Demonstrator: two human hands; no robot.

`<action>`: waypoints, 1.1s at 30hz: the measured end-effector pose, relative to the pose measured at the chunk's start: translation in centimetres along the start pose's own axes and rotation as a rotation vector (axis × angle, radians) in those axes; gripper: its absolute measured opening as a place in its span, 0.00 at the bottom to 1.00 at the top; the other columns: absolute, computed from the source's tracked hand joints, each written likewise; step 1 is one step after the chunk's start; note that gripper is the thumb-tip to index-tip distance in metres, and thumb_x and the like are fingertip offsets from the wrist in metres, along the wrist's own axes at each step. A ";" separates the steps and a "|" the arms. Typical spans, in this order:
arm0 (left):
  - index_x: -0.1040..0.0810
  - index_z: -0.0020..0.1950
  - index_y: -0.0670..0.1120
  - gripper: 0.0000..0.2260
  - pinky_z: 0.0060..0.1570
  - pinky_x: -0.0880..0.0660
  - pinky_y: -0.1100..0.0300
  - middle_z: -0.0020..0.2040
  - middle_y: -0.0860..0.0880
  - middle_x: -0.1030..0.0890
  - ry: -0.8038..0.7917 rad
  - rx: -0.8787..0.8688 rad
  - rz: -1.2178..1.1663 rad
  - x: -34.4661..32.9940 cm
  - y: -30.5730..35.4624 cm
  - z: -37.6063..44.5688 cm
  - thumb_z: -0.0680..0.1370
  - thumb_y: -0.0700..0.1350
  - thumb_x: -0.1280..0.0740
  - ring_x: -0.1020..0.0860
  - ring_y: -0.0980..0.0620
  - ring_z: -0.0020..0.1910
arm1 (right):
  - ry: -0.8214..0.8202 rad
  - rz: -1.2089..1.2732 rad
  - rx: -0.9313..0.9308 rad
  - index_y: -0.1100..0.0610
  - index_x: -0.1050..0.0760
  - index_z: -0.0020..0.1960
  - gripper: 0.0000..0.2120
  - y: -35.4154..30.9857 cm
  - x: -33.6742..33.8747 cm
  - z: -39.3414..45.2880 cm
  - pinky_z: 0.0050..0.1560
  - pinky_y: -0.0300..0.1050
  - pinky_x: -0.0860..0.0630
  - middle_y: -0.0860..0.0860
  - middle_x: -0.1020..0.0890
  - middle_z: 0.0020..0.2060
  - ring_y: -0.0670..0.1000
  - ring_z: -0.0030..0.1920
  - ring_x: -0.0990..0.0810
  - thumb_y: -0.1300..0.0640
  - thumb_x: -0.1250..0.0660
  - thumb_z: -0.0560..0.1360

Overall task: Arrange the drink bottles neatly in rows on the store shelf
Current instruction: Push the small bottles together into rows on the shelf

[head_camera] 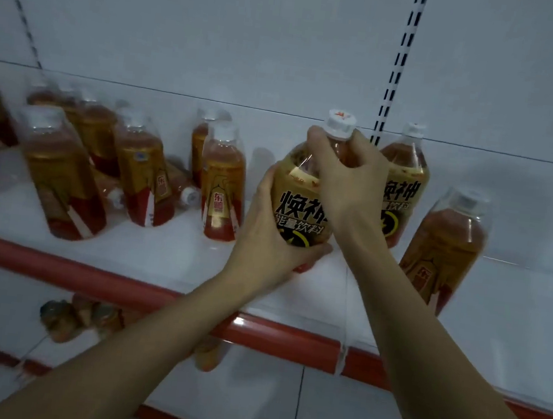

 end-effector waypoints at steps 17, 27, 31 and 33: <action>0.35 0.71 0.52 0.40 0.52 0.22 0.63 0.60 0.57 0.19 0.302 0.218 -0.183 23.1 -3.6 -16.2 0.64 0.46 0.20 0.20 0.55 0.60 | -0.702 0.261 -0.006 0.54 0.16 0.45 0.05 -9.7 -22.5 -14.4 0.44 0.44 0.19 0.46 0.14 0.37 0.47 0.41 0.15 0.53 0.26 0.76; 0.32 0.69 0.56 0.39 0.51 0.21 0.62 0.59 0.53 0.18 0.444 0.331 -0.181 43.2 -8.1 -27.0 0.62 0.48 0.20 0.19 0.52 0.59 | -1.143 0.202 -0.050 0.48 0.28 0.64 0.22 -12.5 -42.0 -28.6 0.54 0.38 0.21 0.43 0.17 0.55 0.40 0.54 0.18 0.45 0.27 0.74; 0.34 0.68 0.59 0.40 0.51 0.21 0.60 0.60 0.55 0.19 0.484 0.363 -0.174 51.2 -9.2 -30.0 0.61 0.50 0.20 0.19 0.53 0.60 | -1.125 0.406 -0.195 0.51 0.32 0.71 0.35 -12.6 -48.4 -34.2 0.51 0.39 0.19 0.45 0.18 0.58 0.43 0.57 0.17 0.49 0.21 0.69; 0.36 0.68 0.60 0.41 0.49 0.21 0.63 0.61 0.55 0.21 0.490 0.379 -0.178 54.5 -9.8 -30.6 0.60 0.50 0.20 0.19 0.56 0.59 | -1.048 0.434 -0.202 0.50 0.30 0.70 0.38 -12.8 -51.3 -35.2 0.55 0.45 0.18 0.47 0.17 0.59 0.46 0.58 0.17 0.44 0.20 0.66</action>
Point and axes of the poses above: each hand's wrist, its own z-axis towards the middle knuckle, its own x-axis out of the back of the hand, y = z × x, the point moved 10 cm from there along z, towards the middle knuckle
